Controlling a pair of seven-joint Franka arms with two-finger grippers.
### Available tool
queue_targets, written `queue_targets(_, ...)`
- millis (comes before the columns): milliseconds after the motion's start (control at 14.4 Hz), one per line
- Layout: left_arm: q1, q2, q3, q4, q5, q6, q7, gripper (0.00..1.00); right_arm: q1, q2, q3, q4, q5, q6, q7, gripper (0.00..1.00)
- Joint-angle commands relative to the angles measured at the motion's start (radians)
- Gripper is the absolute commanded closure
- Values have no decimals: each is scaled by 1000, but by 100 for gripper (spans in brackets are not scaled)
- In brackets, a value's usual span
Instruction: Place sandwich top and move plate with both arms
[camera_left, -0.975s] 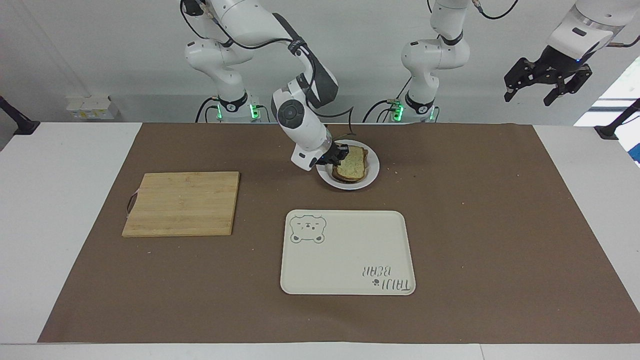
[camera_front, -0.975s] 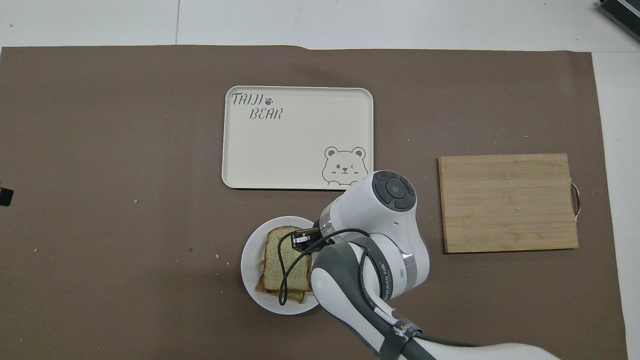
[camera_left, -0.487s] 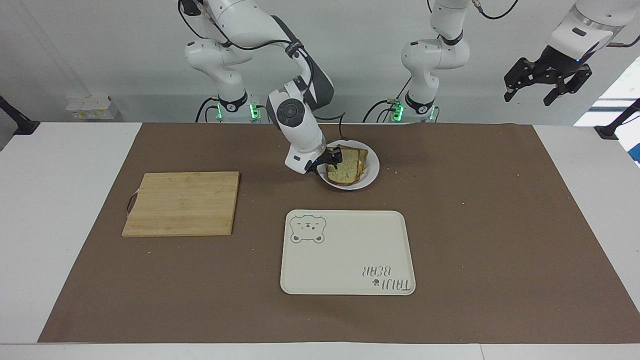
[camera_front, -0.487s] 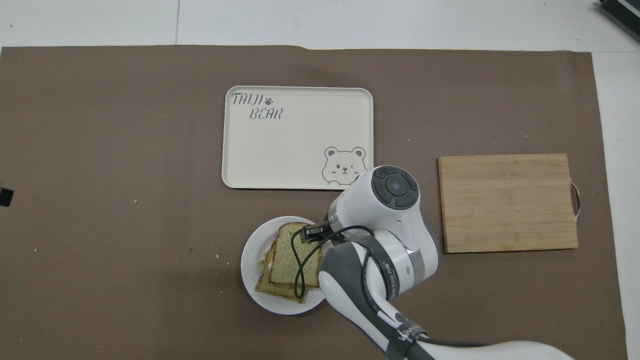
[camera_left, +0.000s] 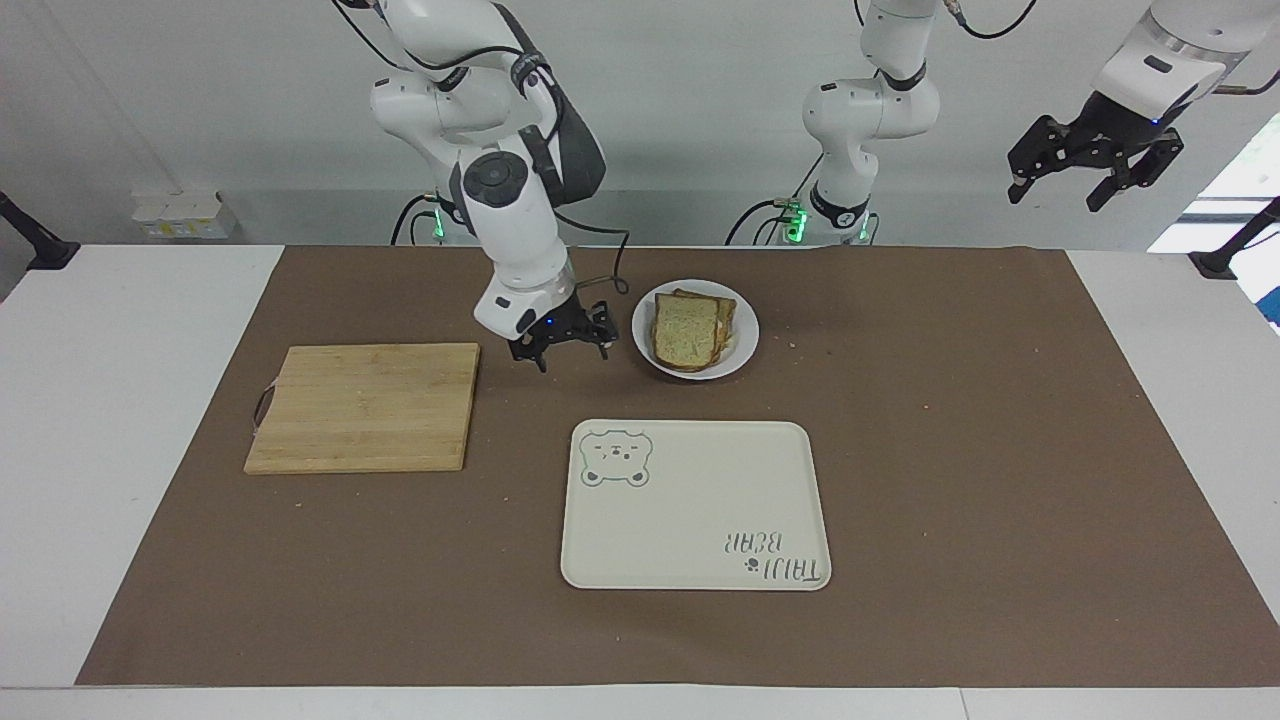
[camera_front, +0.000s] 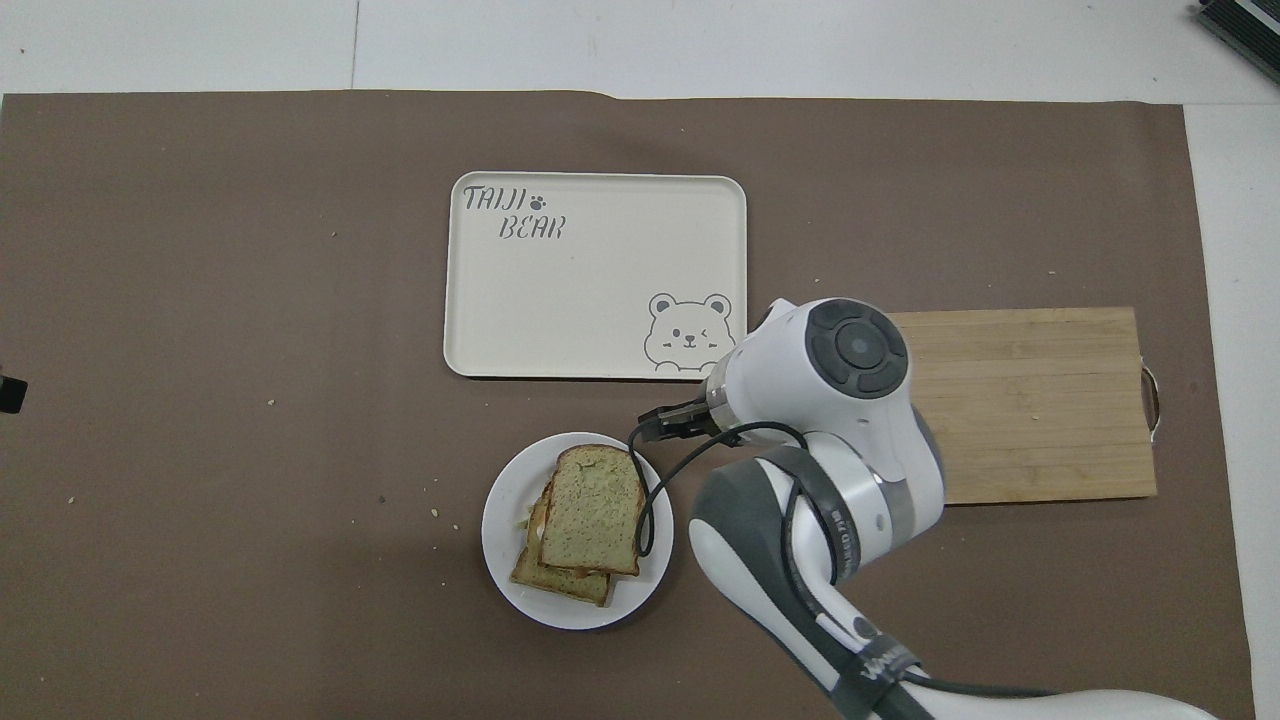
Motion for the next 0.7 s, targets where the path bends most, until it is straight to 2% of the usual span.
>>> queue_targets(0,-16,-18,9,-13,-4,-10,-13,0,-46,-17,11,48,-49,-89,-12,0)
queue_targets(348,-16,-18,9,-13,-4,-12,-12,0,-167,-27,14,123,-97,-157,-22,0)
queue_targets(627,-16,-18,9,-13,-4,-10,-12,0,-154,-94,15,126,-129,-191,-12,0)
